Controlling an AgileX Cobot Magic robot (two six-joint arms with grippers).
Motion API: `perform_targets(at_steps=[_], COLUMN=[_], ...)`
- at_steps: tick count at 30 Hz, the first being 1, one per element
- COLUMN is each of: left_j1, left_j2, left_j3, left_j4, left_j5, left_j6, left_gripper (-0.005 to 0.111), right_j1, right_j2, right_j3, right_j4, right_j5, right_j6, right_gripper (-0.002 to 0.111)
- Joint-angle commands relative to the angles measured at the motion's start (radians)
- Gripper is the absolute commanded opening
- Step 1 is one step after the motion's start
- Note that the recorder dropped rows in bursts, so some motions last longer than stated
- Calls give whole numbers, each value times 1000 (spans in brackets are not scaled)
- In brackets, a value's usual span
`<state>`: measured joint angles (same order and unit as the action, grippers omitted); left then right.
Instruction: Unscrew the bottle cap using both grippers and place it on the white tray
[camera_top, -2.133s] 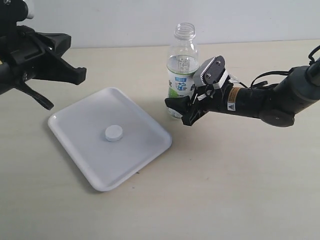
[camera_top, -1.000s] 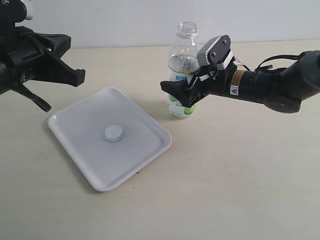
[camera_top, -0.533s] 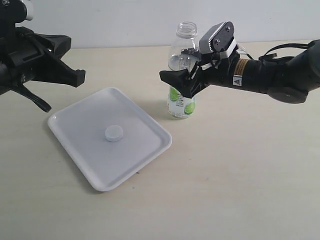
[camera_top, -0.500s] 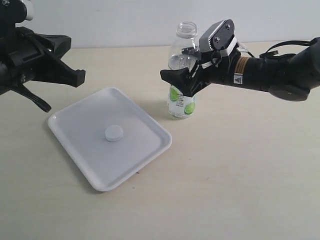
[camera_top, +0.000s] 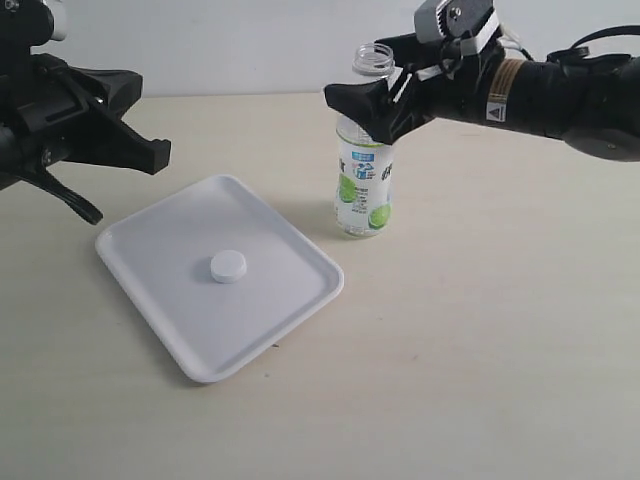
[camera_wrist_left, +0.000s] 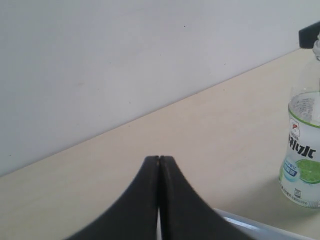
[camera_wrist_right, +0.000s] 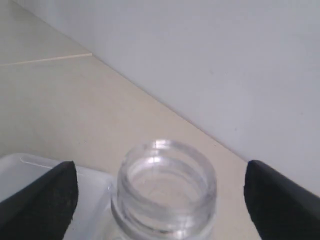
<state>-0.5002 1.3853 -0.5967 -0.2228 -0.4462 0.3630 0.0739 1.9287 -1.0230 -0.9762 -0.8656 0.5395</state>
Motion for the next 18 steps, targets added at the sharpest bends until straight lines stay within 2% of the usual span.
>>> perform_targets(at_steps=[1, 13, 18], left_j1=[-2, -2, -2], left_j2=[-6, -4, -4], left_j3=[3, 3, 3], left_j4=[0, 0, 0], left_j5=[-4, 0, -13], left_j6=[-4, -10, -30], left_gripper=[0, 0, 0], right_j1=[-1, -1, -1], right_j2=[-63, -216, -305], right_j3=[-4, -4, -4], right_j4=[-3, -3, -58], right_j5=[-1, 12, 100], right_j6=[34, 126, 320], right_gripper=[85, 85, 85])
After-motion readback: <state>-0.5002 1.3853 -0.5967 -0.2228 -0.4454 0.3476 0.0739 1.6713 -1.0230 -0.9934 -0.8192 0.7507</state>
